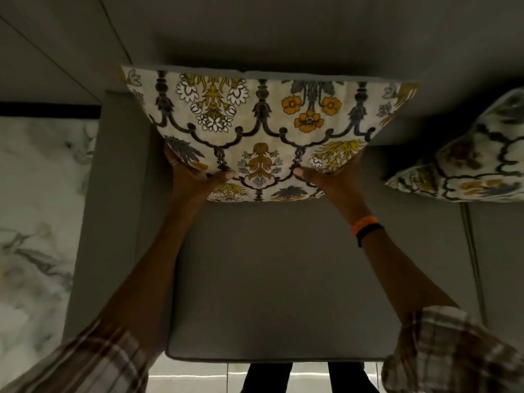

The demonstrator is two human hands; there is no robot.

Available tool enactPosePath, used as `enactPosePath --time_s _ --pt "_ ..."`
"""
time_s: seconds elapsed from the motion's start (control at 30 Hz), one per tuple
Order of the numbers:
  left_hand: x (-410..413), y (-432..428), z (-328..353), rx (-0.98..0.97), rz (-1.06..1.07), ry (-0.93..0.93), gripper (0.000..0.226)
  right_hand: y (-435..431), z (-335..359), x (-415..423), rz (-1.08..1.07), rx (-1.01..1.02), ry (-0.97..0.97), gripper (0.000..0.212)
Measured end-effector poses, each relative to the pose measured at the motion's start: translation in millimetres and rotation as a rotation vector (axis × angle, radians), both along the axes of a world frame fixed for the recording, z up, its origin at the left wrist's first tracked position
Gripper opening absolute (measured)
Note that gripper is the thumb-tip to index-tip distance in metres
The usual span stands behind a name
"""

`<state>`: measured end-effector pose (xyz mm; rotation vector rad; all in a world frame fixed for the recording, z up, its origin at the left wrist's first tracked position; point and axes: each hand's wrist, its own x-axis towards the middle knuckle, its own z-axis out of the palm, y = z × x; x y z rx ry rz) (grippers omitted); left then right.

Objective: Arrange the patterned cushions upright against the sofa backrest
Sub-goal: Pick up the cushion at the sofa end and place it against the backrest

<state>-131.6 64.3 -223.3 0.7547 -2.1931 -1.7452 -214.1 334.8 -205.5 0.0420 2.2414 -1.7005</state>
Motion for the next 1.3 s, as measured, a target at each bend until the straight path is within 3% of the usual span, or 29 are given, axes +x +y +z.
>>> enactPosePath --time_s 0.13,0.27,0.37,0.43,0.53,0.63,0.73,0.8,0.87,0.9,0.97,1.07,1.17,1.3 --pt "9 -2 -16 0.062 0.001 -0.014 0.126 7 2 1 0.014 -0.011 0.106 0.124" --pt "30 1 -33 0.158 0.012 -0.136 0.135 23 3 6 -0.036 0.008 0.090 0.126" --pt "34 3 -35 0.195 -0.012 -0.180 0.137 21 5 -5 0.032 0.006 0.015 0.095" --pt "27 0 -33 0.189 -0.017 -0.148 0.134 15 3 -15 0.096 0.019 -0.020 0.085" --pt "11 -3 -13 0.170 -0.034 -0.078 0.110 11 -6 -17 0.060 -0.003 -0.106 0.083" --pt "4 -7 27 0.000 -0.020 0.041 0.081 8 7 0 0.001 -0.086 -0.137 0.064" --pt "0 -23 72 -0.155 -0.044 0.146 0.058 10 15 24 -0.044 -0.297 -0.286 0.063" --pt "-15 -26 104 -0.524 -0.123 0.190 0.069 7 1 32 -0.055 -0.471 -0.525 0.058" --pt "-37 -14 132 -0.910 -0.218 0.246 0.073 -11 -15 38 -0.056 -0.527 -0.692 0.035" --pt "-45 -3 140 -1.062 -0.251 0.275 0.070 -21 -29 39 -0.067 -0.536 -0.732 0.026" --pt "-57 19 143 -1.256 -0.341 0.217 0.073 -48 -53 38 -0.143 -0.587 -0.790 0.028" --pt "-54 31 113 -1.389 -0.439 0.089 0.069 -71 -77 38 -0.284 -0.674 -0.862 0.026" --pt "-53 35 108 -1.443 -0.374 0.054 0.062 -80 -81 36 -0.377 -0.700 -0.886 0.035" --pt "-42 50 112 -1.454 -0.271 0.034 0.069 -70 -74 53 -0.292 -0.544 -0.865 0.021"
